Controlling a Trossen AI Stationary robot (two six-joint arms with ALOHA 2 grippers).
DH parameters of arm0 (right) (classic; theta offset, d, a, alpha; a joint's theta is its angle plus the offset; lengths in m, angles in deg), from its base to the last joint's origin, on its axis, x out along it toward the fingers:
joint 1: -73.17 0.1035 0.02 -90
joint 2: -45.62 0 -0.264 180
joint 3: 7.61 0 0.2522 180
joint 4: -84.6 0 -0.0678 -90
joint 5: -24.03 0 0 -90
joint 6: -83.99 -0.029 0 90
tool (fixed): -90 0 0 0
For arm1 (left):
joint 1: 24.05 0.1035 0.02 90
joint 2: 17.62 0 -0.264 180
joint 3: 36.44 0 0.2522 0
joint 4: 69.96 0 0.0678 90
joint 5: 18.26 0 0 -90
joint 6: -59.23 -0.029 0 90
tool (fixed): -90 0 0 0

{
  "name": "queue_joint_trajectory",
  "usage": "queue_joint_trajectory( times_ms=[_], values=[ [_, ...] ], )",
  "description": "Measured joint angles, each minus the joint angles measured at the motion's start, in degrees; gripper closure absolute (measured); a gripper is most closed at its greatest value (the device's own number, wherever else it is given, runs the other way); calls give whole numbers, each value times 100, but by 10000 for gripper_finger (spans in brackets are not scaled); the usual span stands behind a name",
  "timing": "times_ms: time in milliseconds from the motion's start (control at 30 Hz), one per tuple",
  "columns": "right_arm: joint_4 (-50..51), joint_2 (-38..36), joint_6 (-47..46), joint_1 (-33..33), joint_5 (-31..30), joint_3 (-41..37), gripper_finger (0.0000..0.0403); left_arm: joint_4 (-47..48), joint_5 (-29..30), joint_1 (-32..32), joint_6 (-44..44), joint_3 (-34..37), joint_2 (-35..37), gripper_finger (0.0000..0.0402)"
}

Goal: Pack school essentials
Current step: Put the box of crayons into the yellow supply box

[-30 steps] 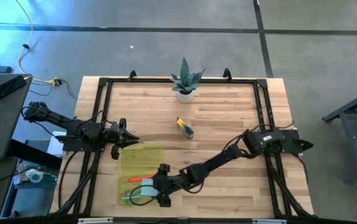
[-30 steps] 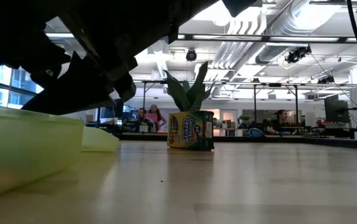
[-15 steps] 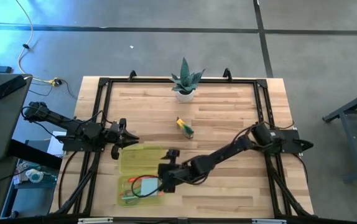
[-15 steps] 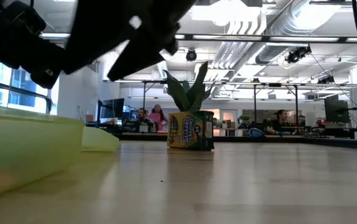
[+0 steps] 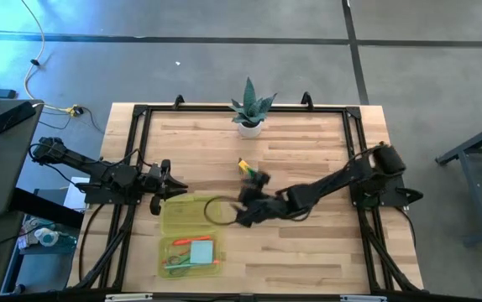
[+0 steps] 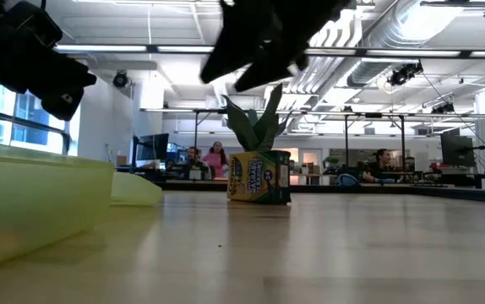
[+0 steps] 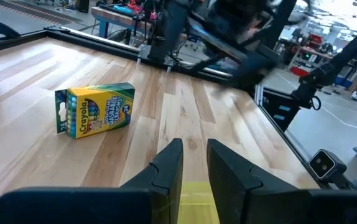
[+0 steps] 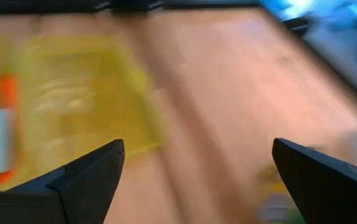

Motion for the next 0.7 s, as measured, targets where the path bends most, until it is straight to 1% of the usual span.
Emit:
queue_joint_trajectory(
  times_ms=[67,100,167,267,367,433,567,700],
  values=[
    [-28,-295,-12,-56,-460,-326,4,9,0,1,4,0,0,339],
    [-39,-419,-12,-87,-589,-444,4,5,0,1,1,0,0,339],
    [17,-647,-6,-175,-623,-645,4,0,0,1,3,0,0,339],
    [41,-870,-14,-383,-475,-793,4,-1,0,-1,0,0,0,339],
    [213,-915,-104,-680,-364,-797,4,4,0,-1,-1,0,-5,339],
    [318,-915,-173,-929,-146,-798,4,12,-21,1,-13,0,-7,339],
    [617,-865,-487,-1478,459,-798,4,134,-596,-2,-398,0,-14,339],
    [719,-826,-540,-1839,803,-804,4,136,-726,-1,-440,0,-50,339]
  ],
)
